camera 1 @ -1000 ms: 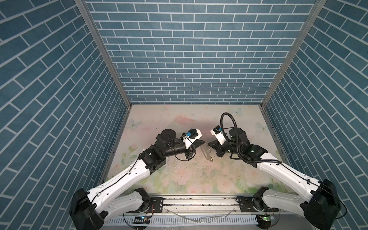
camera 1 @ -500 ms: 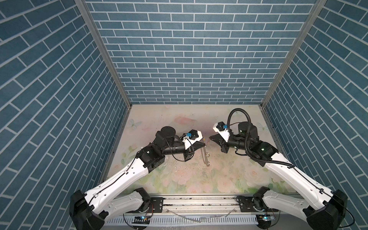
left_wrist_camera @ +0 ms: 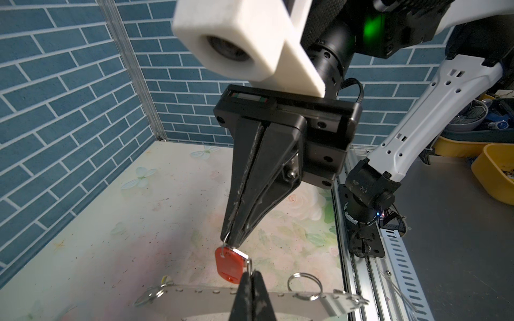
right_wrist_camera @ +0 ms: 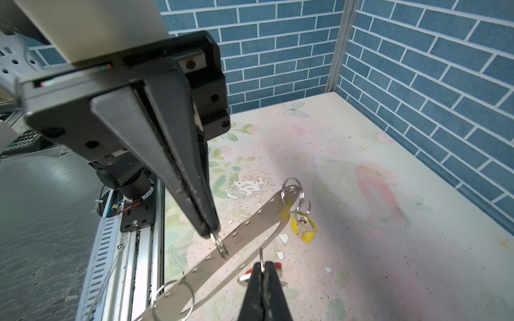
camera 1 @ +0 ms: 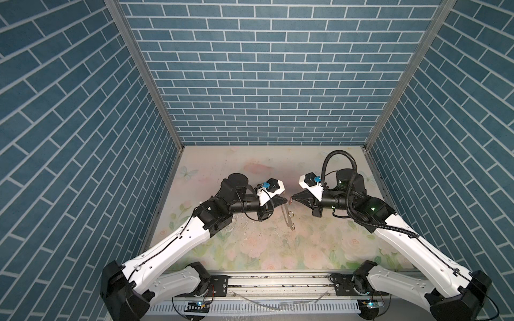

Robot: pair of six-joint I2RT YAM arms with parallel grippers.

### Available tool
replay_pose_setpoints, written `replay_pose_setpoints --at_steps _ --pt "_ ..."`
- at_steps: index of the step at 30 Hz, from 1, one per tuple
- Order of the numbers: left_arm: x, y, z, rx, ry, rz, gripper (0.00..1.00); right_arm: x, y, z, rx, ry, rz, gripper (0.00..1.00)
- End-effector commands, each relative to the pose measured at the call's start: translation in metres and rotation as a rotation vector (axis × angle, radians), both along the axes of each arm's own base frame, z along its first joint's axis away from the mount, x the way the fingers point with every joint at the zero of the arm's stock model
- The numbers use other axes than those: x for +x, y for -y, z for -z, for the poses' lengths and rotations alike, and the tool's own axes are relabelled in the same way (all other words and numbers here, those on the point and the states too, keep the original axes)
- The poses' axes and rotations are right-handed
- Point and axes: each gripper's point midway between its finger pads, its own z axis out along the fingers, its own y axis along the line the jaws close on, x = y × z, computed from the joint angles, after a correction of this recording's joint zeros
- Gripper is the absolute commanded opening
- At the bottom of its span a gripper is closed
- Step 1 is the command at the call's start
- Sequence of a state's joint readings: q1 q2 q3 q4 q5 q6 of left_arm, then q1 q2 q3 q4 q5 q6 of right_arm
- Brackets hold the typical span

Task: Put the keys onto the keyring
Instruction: 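Bring the red-tag key to the plate ring held by left gripper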

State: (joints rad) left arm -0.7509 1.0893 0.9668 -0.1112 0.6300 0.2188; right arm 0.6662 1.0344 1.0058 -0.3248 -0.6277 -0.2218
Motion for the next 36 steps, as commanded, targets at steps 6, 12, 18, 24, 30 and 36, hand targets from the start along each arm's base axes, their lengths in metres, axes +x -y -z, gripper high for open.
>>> replay_pose_setpoints --at_steps 6,12,18,24,30,36 --pt "0.001 -0.002 -0.015 -0.021 0.029 0.004 0.0 -0.021 0.003 -0.029 0.041 0.071 -0.099 0.0" --pt "-0.003 0.0 -0.016 -0.019 0.02 0.033 0.0 -0.023 0.001 -0.03 0.044 0.065 -0.117 0.0" --pt "-0.007 0.002 -0.013 -0.009 0.005 0.068 0.0 -0.023 0.0 -0.032 0.046 0.07 -0.121 0.0" --pt "-0.009 0.004 -0.013 -0.004 -0.004 0.09 0.0 -0.023 0.0 -0.033 0.047 0.067 -0.129 0.0" --pt "-0.01 0.004 -0.012 -0.003 -0.003 0.09 0.0 -0.022 -0.001 -0.032 0.042 0.063 -0.13 0.0" --pt "-0.011 0.002 -0.013 -0.006 0.004 0.086 0.0 -0.021 0.001 -0.031 0.037 0.059 -0.122 0.0"
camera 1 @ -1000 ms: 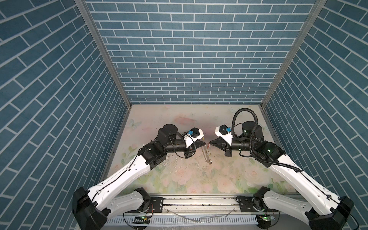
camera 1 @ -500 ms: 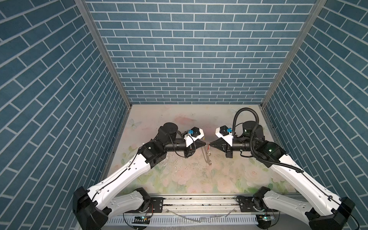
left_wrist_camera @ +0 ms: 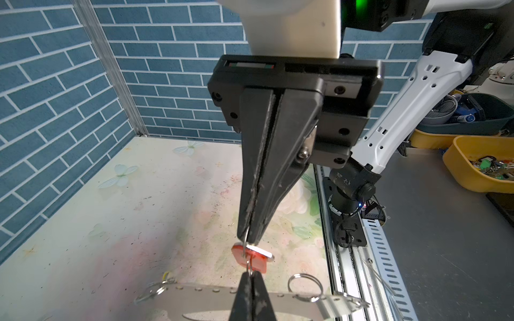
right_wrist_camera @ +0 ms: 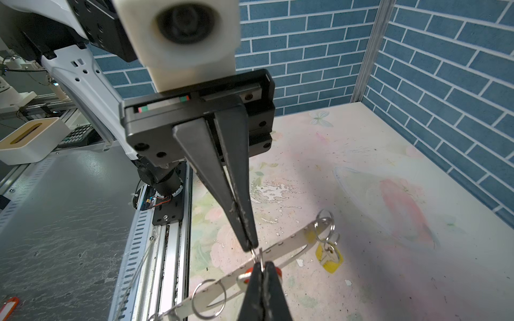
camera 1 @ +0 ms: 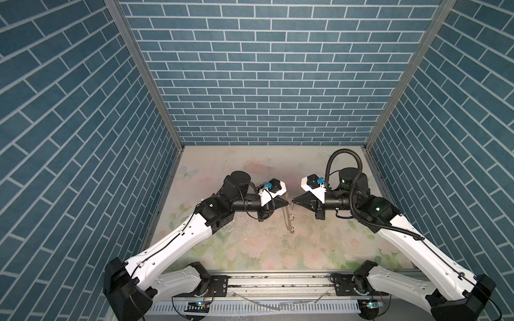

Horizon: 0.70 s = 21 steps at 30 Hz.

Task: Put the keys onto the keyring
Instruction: 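Bring the red-tag key to the plate ring held by left gripper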

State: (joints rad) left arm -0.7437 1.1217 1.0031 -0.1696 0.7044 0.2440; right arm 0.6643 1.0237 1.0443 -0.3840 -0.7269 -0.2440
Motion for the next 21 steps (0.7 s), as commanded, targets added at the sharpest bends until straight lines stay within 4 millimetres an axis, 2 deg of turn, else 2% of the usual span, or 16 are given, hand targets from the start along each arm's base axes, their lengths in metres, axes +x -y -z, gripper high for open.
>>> replay_pose_setpoints --at_steps 1,21 --pt "-0.0041 -0.0021 -0.0173 -0.033 0.039 0.017 0.0 -0.0009 0.0008 -0.0159 0.013 0.068 -0.026 0.0" --pt "-0.0034 -0.0027 -0.0191 -0.036 0.048 0.012 0.0 -0.0084 -0.0018 -0.0135 0.007 0.025 -0.075 0.0"
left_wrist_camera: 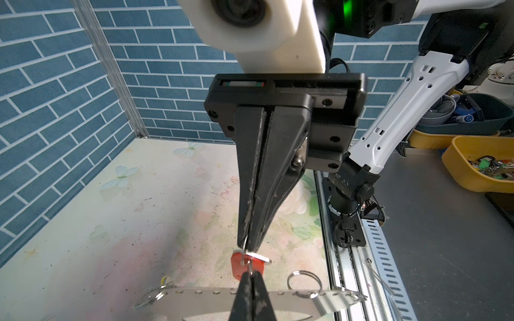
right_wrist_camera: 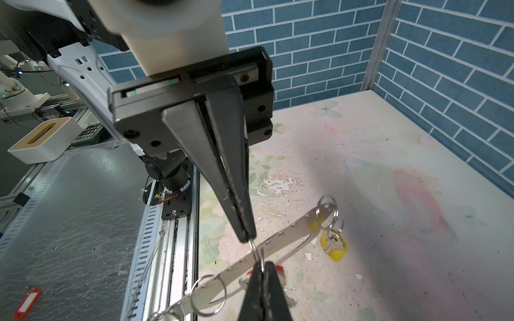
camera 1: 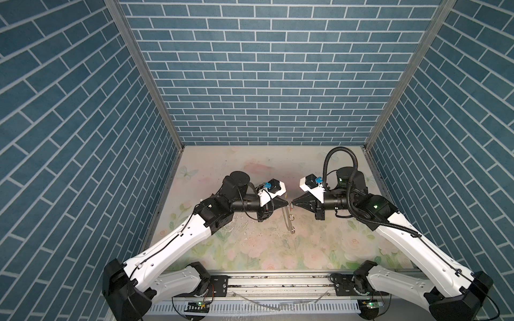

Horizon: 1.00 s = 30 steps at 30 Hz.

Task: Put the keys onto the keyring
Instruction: 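Bring the red-tag key to the plate ring held by left gripper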

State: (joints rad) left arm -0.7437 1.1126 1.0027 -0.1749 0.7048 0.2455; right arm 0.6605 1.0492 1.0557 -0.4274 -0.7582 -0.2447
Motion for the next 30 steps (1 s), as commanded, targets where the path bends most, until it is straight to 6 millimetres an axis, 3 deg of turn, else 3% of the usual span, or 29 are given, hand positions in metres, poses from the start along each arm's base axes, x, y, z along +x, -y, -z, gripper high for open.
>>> replay_pose_setpoints --at_steps 1,16,30 --pt "-0.002 -0.001 -0.017 -0.033 0.045 0.011 0.0 -0.006 0.0 -0.022 0.034 0.078 -0.052 0.0" --pt "-0.001 -0.001 -0.015 -0.027 0.037 0.01 0.0 -0.011 0.003 -0.032 0.065 0.106 -0.054 0.0" --pt "-0.003 -0.001 -0.017 -0.032 0.043 0.018 0.0 -0.009 -0.001 -0.028 0.057 0.085 -0.066 0.0"
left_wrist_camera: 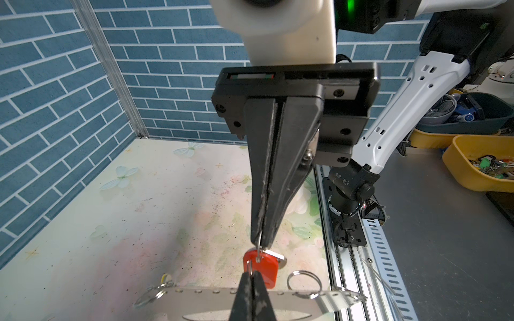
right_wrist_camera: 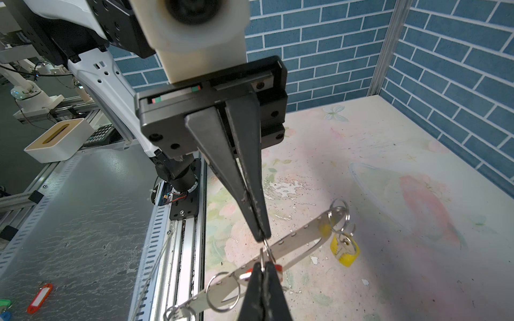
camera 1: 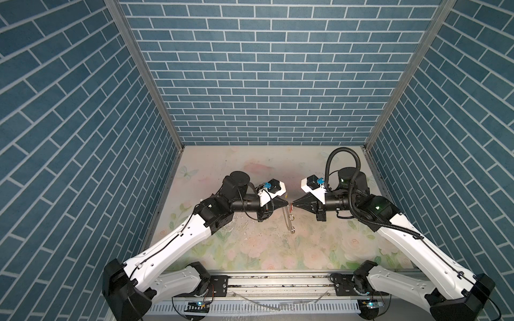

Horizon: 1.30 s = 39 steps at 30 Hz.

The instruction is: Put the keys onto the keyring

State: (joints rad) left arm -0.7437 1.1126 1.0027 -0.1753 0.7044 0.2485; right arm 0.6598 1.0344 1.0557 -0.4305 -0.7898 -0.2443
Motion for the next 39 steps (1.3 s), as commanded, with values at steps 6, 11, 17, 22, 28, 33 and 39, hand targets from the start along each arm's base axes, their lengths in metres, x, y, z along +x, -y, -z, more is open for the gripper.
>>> replay_pose_setpoints --at_steps 6,11,17,22,28,33,39 --pt "-0.004 -0.001 -0.016 -0.031 0.036 0.024 0.0 0.004 -0.001 -0.024 0.049 0.105 0.0 0.0" --pt "-0.005 -0.001 -0.016 -0.031 0.035 0.027 0.0 0.007 0.002 -0.026 0.061 0.117 0.019 0.0" --pt "-0.005 -0.002 -0.018 -0.038 0.043 0.024 0.0 0.005 0.0 -0.023 0.051 0.09 -0.001 0.0" --pt "-0.004 -0.002 -0.019 -0.038 0.047 0.018 0.0 0.005 -0.001 -0.019 0.037 0.076 -0.008 0.0" --pt "-0.005 -0.003 -0.02 -0.043 0.054 0.016 0.0 0.005 -0.002 -0.017 0.03 0.065 -0.017 0.0" --pt "-0.004 -0.003 -0.019 -0.041 0.051 0.015 0.0 0.003 -0.002 -0.018 0.034 0.063 -0.024 0.0" --pt "-0.002 -0.002 -0.018 -0.038 0.05 0.012 0.0 0.001 -0.002 -0.02 0.039 0.059 -0.034 0.0"
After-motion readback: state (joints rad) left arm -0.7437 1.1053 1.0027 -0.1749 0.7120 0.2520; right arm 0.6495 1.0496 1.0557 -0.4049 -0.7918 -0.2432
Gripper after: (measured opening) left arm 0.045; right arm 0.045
